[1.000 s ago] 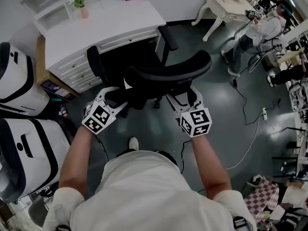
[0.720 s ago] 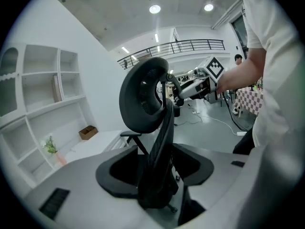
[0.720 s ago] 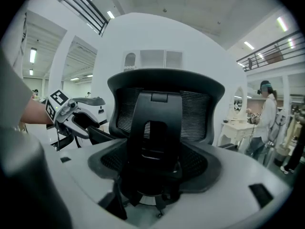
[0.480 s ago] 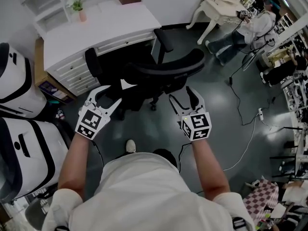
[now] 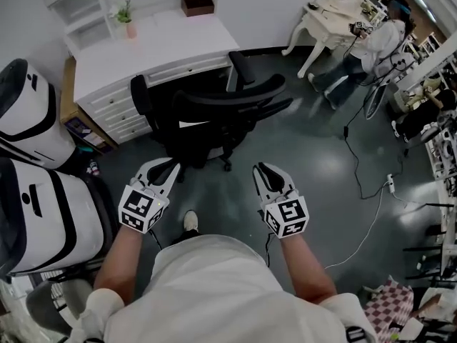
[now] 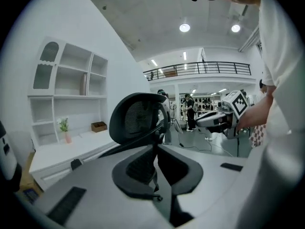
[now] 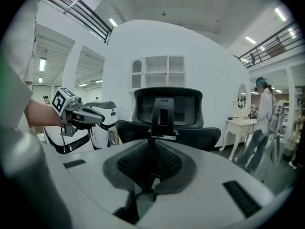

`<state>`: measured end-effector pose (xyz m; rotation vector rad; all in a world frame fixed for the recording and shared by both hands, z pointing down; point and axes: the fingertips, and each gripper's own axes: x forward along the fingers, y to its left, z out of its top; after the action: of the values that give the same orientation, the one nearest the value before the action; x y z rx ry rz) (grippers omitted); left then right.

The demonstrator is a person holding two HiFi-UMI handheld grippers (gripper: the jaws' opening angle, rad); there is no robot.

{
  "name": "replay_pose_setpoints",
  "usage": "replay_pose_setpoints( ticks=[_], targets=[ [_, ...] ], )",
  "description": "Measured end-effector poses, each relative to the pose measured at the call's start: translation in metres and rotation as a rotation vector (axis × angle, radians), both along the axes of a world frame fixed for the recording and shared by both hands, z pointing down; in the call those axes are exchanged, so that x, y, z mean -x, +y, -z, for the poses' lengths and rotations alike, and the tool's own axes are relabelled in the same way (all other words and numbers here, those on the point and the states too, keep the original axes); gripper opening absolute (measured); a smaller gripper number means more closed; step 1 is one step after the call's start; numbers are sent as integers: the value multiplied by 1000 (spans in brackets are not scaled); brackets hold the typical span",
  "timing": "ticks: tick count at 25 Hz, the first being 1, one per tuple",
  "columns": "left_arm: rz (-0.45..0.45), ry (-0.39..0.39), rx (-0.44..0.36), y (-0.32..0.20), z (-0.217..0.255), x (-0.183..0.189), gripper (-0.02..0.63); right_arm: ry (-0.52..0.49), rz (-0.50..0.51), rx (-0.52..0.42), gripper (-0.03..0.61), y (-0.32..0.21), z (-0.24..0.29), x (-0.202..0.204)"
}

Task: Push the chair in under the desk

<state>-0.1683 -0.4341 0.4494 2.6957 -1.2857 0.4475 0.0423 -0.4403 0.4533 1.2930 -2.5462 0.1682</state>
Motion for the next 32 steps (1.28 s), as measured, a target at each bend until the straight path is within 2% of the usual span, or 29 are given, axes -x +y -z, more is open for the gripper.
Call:
replay_pose_setpoints(
  ticks=[4, 9, 18, 23, 32],
  targets=[
    [9, 74, 59, 41, -7, -33, -2, -27, 46, 27, 20, 34, -10, -11],
    [40, 126, 117, 95, -18, -56, -5, -40, 121, 56, 5, 80, -24, -16],
    [93, 146, 145, 181, -22, -88, -5, -65, 214, 81, 5, 161, -34, -30],
    [89, 144, 163, 223, -26, -111, -5, -88, 253, 126, 5, 204, -41, -43],
    [83, 115, 159, 253, -25, -129, -5, -66, 278, 91, 5, 228, -35, -55]
  ],
)
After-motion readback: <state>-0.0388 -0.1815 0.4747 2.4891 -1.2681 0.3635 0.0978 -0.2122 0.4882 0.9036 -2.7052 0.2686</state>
